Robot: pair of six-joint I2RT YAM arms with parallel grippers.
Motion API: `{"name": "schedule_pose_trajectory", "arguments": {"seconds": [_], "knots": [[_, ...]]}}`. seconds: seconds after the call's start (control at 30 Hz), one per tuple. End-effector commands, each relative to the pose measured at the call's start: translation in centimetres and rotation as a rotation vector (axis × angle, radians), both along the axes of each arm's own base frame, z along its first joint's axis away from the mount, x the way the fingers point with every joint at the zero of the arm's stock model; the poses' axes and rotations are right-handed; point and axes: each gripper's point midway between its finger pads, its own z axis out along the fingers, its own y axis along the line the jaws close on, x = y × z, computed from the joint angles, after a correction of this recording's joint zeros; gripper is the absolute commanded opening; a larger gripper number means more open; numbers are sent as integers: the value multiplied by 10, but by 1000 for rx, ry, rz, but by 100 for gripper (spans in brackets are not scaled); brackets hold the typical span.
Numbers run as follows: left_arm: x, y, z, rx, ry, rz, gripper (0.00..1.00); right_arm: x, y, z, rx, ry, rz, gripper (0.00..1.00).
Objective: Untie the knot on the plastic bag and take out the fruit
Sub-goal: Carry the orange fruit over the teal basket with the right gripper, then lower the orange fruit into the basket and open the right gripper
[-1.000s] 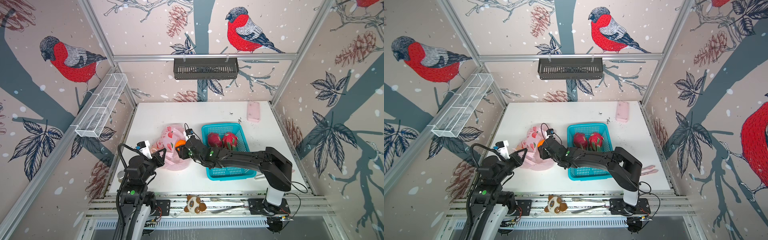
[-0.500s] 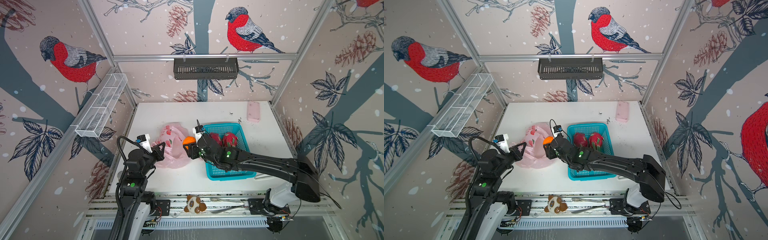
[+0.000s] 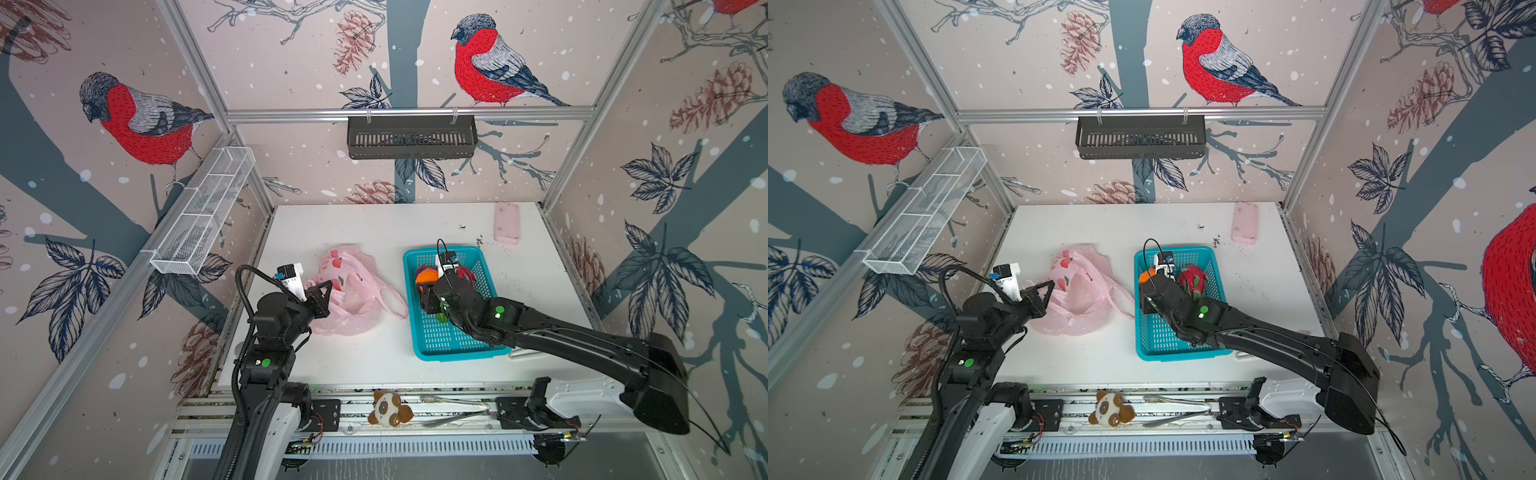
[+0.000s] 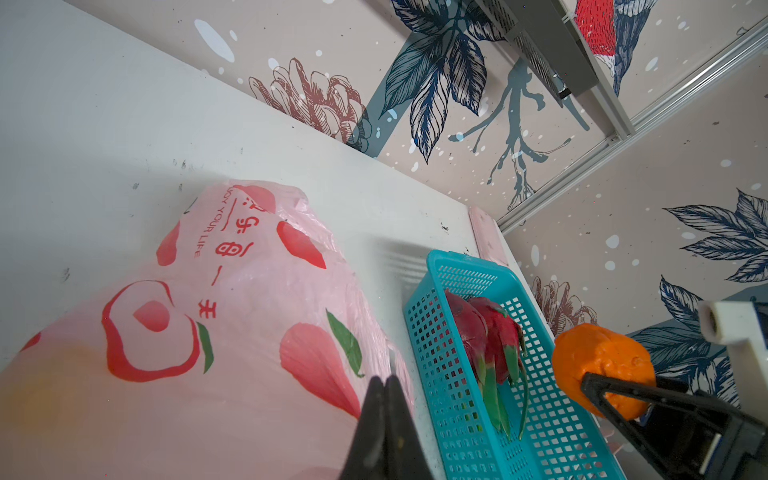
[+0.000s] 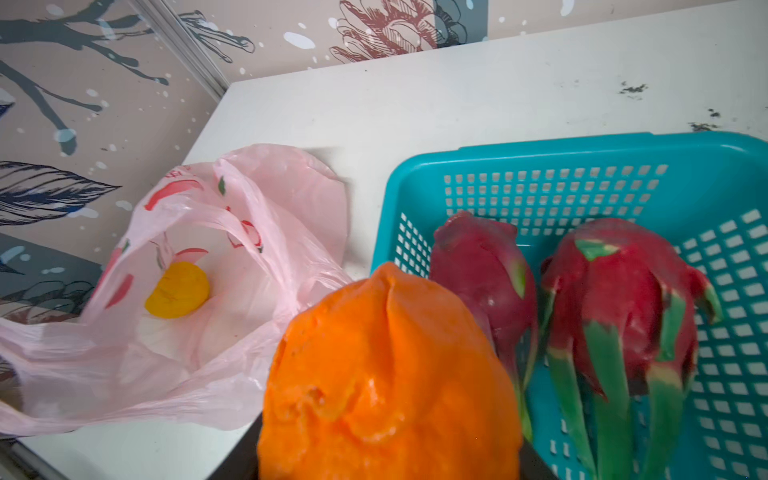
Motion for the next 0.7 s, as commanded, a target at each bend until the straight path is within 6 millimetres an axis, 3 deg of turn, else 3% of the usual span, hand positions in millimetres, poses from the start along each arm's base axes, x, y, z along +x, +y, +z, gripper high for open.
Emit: {"name": "schedule_pose_trajectory", "arguments": {"seconds": [0.0, 0.27, 0.67], "knots": [[2, -3, 16, 11, -77, -21, 0, -1, -17, -7, -2, 16, -62, 40], [5, -3, 15, 16, -81, -25, 0, -17, -29, -52, -24, 131, -84, 41], [5, -4, 11, 17, -76, -29, 0, -32, -33, -96, -96, 221, -74, 47]]}}
